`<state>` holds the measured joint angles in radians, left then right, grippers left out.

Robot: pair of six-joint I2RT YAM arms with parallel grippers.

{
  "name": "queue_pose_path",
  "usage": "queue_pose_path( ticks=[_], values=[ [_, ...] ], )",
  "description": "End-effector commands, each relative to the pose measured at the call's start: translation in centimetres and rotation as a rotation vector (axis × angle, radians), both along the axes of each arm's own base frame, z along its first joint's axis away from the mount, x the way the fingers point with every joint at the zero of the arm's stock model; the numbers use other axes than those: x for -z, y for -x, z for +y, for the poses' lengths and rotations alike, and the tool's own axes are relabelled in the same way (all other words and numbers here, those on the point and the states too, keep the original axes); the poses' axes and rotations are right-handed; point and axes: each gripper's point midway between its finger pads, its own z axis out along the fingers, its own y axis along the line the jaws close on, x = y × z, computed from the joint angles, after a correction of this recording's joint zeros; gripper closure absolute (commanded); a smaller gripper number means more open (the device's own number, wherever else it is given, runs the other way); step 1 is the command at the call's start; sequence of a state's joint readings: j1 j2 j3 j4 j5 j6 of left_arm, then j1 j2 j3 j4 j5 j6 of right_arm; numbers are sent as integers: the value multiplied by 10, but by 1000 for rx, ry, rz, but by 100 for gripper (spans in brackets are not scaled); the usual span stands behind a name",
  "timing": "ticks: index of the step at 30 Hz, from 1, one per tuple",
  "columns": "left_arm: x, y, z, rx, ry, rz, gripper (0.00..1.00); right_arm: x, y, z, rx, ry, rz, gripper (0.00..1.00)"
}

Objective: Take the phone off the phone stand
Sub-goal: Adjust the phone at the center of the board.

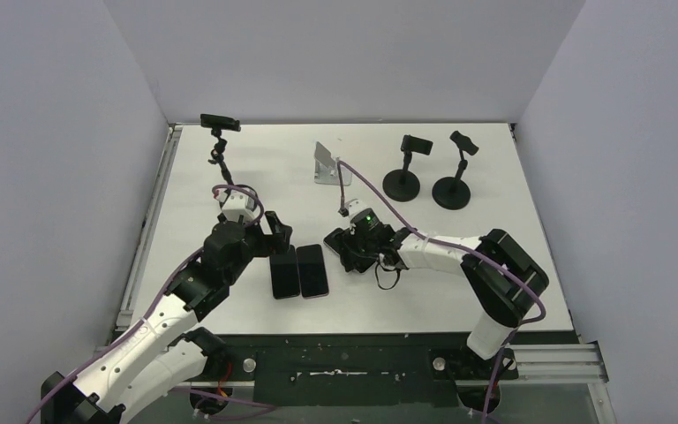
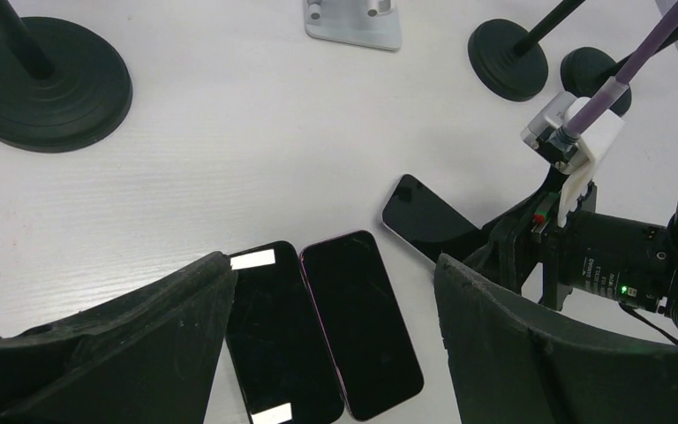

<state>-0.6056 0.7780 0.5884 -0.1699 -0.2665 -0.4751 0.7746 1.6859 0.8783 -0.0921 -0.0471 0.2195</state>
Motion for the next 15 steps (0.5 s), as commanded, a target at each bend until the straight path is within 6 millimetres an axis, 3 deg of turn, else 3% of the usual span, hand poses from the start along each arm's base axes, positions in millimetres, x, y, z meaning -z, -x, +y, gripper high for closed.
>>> queue_pose_path(
  ticks=[1,7,15],
  values=[
    [-10,-3,3,-24,22,-27,20,-5,12,1,245,-49,58,58],
    [-8,-3,7,-48,25,-19,21,4,23,7,433,-85,133,55],
    [-13,-1,9,-57,43,-30,21,11,46,31,453,-72,171,50]
  ],
)
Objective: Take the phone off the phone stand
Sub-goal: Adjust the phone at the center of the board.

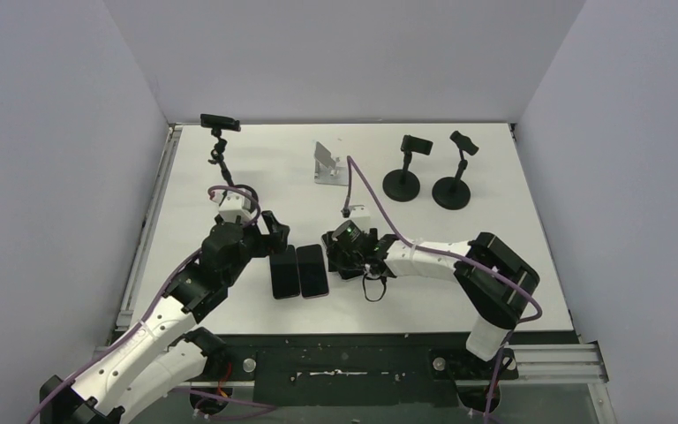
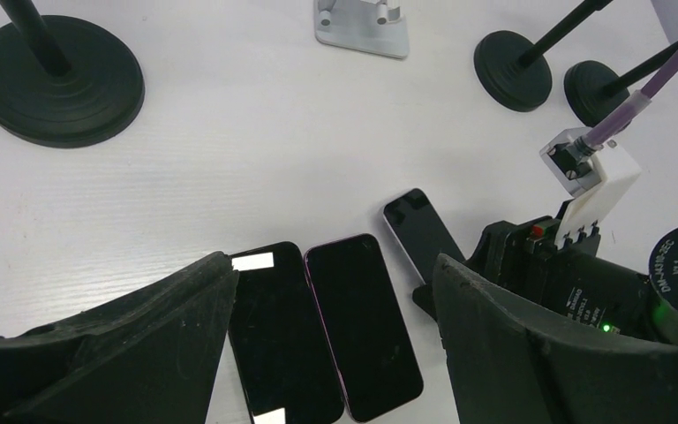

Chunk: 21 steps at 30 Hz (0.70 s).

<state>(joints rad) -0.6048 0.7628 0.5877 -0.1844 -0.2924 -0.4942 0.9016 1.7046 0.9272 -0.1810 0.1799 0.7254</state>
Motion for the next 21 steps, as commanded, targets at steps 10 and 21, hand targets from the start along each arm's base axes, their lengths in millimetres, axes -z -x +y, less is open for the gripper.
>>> queue_pose_path(
  ticks=[10,21],
  values=[
    [-16,-1,2,-18,53,-44,22,18,44,3,88,36,126,25],
    [-13,1,-1,-8,67,-31,22,41,62,-36,182,140,148,24]
  ],
)
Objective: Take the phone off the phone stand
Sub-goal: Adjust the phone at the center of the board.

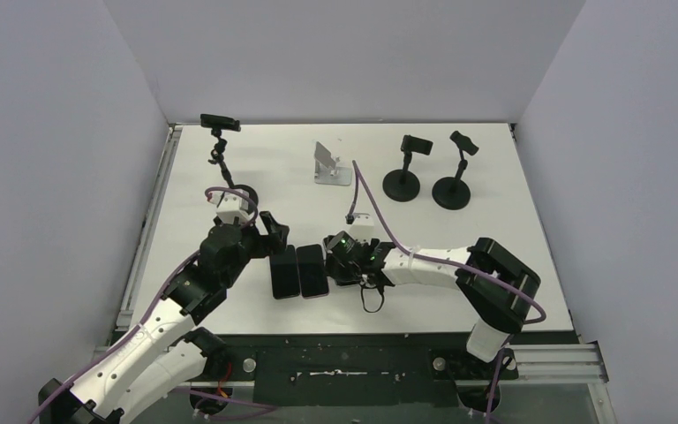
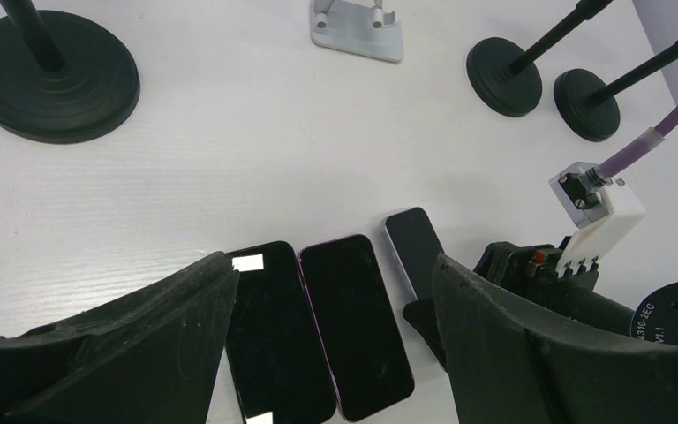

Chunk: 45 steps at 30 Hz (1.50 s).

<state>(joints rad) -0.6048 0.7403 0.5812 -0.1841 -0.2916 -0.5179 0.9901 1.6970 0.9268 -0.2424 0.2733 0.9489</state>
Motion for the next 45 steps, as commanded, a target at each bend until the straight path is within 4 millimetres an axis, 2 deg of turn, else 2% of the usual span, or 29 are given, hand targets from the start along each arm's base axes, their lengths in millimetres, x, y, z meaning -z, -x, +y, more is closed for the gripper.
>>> queue_pose_path(
  ticks=[1,5,9,11,15,18,22,25,27,30,33,37,45],
  values=[
    [-9,-1,-2,2,36,-24,22,40,41,-44,35,170,136,22],
    [-11,-1,-3,8,40,-26,22,33,41,-29,-9,182,118,6],
    [-11,0,-3,12,42,-25,22,23,38,-19,-33,169,100,0],
    [-11,1,-3,12,42,-25,22,16,36,-15,-40,156,88,0],
    [-9,2,-2,10,45,-19,22,-14,25,-6,-45,72,29,0],
    [-8,3,-1,4,46,-15,22,-42,11,3,-67,-80,-22,0],
    [-19,0,4,-20,36,-33,22,-59,-5,2,-167,-299,-43,5],
    [-40,-7,12,-57,6,-75,22,-55,-16,-9,-204,-315,-30,13],
    [-53,-15,18,-90,-10,-87,20,-49,-20,-10,-221,-326,-21,20],
    [-75,-35,28,-133,-14,-90,19,-36,-18,-9,-228,-336,13,32],
    [-88,-55,40,-169,25,-69,18,-24,-14,-7,-235,-341,44,41],
    [-106,-71,46,-215,51,-94,17,-16,-8,-6,-247,-351,66,47],
    [-140,-92,67,-297,81,-158,16,-13,3,3,-285,-409,100,49]
  ],
)
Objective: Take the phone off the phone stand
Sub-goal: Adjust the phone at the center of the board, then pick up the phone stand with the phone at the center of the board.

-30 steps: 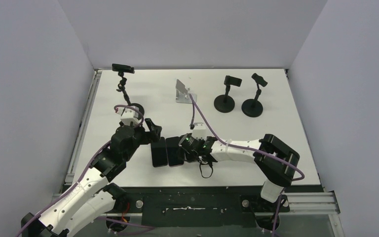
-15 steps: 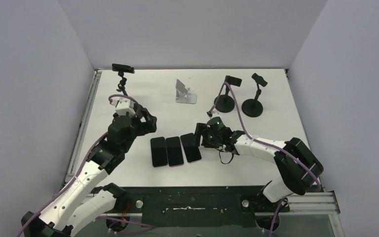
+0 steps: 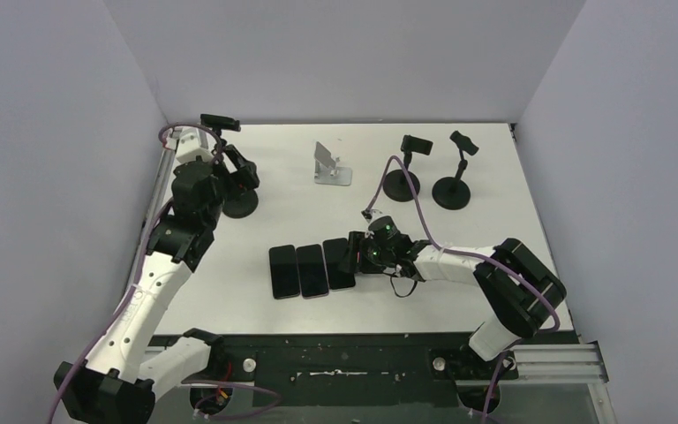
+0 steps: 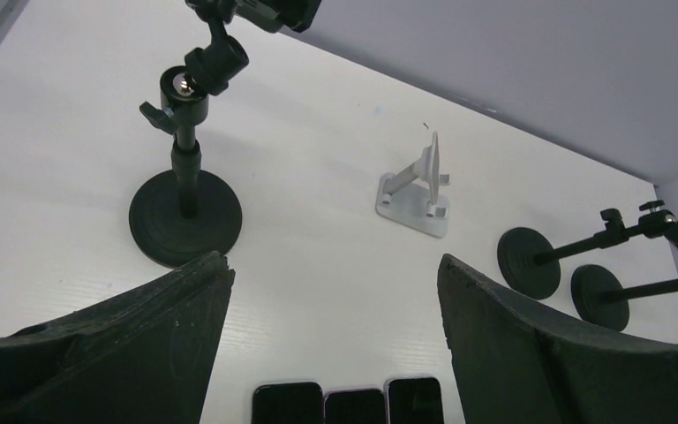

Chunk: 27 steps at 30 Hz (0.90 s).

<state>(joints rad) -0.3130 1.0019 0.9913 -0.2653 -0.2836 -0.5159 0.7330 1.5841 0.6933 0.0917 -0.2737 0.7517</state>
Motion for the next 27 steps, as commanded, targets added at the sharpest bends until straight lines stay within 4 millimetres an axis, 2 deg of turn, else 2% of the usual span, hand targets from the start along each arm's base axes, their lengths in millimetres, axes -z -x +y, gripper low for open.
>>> queue_pose_path(
  ticks=[1,4,5,7,9,12,17,22,27],
  values=[
    [-48,-13,6,-24,36,-112,16,-7,4,15,-45,-78,-8,49],
    [-59,-18,16,-57,19,-130,16,-17,1,15,-42,-104,-26,49],
    [-61,-20,19,-68,10,-134,16,-24,-3,13,-35,-112,-40,46],
    [-68,-24,27,-96,-11,-140,16,-36,-14,3,-5,-79,-78,32],
    [-75,-28,35,-127,-22,-146,14,-66,-31,-7,26,-42,-173,24],
    [-79,-40,44,-153,-11,-149,13,-105,-49,-26,58,36,-312,18],
    [-78,-71,58,-157,73,-154,12,-155,-55,-39,49,48,-486,15],
    [-60,-91,63,-97,47,-110,17,-180,-44,-39,2,-21,-568,14],
    [-34,-82,60,2,-132,-130,18,-193,-43,-44,-14,-14,-629,14]
  ],
)
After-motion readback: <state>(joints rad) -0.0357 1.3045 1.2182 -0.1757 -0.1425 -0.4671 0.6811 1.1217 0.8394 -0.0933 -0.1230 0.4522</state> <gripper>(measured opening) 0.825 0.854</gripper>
